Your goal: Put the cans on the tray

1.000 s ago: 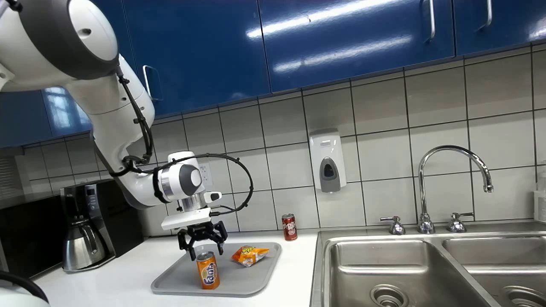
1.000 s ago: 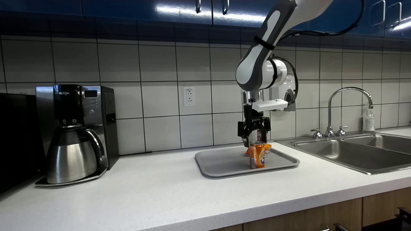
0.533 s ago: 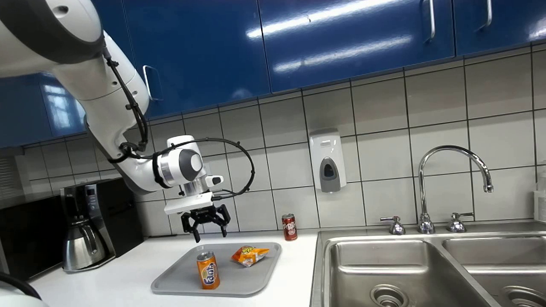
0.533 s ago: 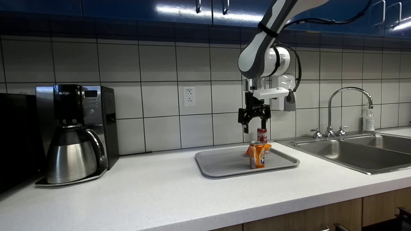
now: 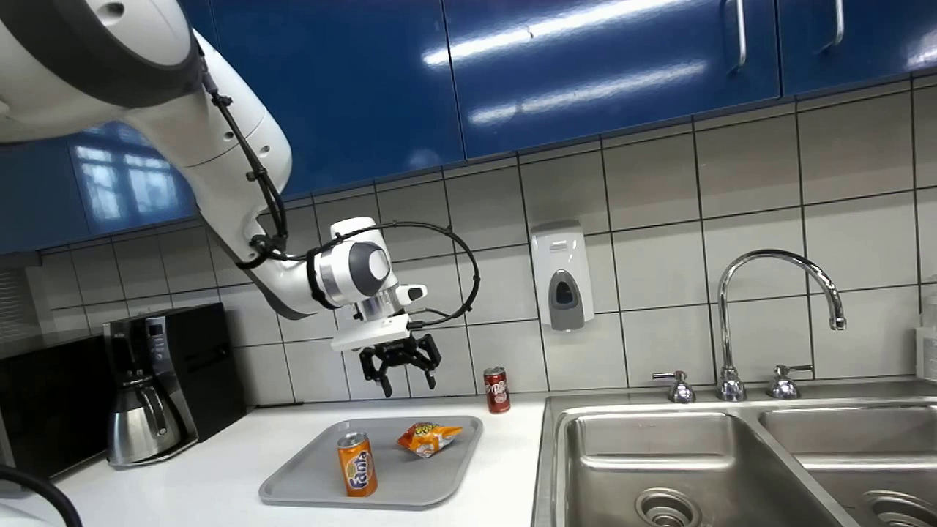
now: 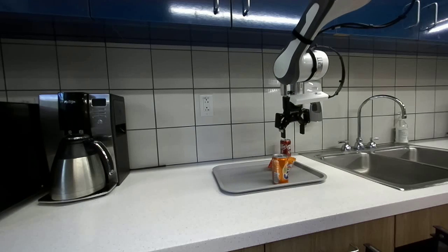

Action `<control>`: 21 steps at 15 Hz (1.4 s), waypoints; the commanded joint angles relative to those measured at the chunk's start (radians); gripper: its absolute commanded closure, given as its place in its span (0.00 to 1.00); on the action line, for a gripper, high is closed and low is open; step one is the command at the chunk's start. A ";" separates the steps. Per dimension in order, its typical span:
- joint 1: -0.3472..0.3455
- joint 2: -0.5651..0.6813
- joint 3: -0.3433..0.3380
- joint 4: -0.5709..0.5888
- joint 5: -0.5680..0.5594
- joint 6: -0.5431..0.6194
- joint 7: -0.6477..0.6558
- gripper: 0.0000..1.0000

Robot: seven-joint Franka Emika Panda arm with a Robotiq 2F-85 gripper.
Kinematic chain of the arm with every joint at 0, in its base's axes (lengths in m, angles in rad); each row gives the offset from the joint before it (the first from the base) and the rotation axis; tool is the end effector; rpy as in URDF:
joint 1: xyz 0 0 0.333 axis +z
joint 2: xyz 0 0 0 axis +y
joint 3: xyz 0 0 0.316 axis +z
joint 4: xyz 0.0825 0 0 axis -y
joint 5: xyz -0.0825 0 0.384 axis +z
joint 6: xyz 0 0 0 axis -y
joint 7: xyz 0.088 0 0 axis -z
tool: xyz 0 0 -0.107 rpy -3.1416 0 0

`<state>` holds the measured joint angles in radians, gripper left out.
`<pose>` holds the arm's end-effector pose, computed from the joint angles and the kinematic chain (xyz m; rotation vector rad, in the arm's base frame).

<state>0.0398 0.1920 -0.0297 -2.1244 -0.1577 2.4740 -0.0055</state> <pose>0.5830 0.0067 0.3357 3.0133 0.2005 0.2382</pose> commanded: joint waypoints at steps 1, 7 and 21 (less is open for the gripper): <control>-0.037 0.084 -0.024 0.094 -0.022 0.021 -0.021 0.00; -0.075 0.229 -0.046 0.243 -0.004 0.048 -0.060 0.00; -0.121 0.566 -0.030 0.657 0.028 0.099 -0.094 0.00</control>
<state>-0.0569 0.6818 -0.0781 -1.5740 -0.1501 2.5515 -0.0633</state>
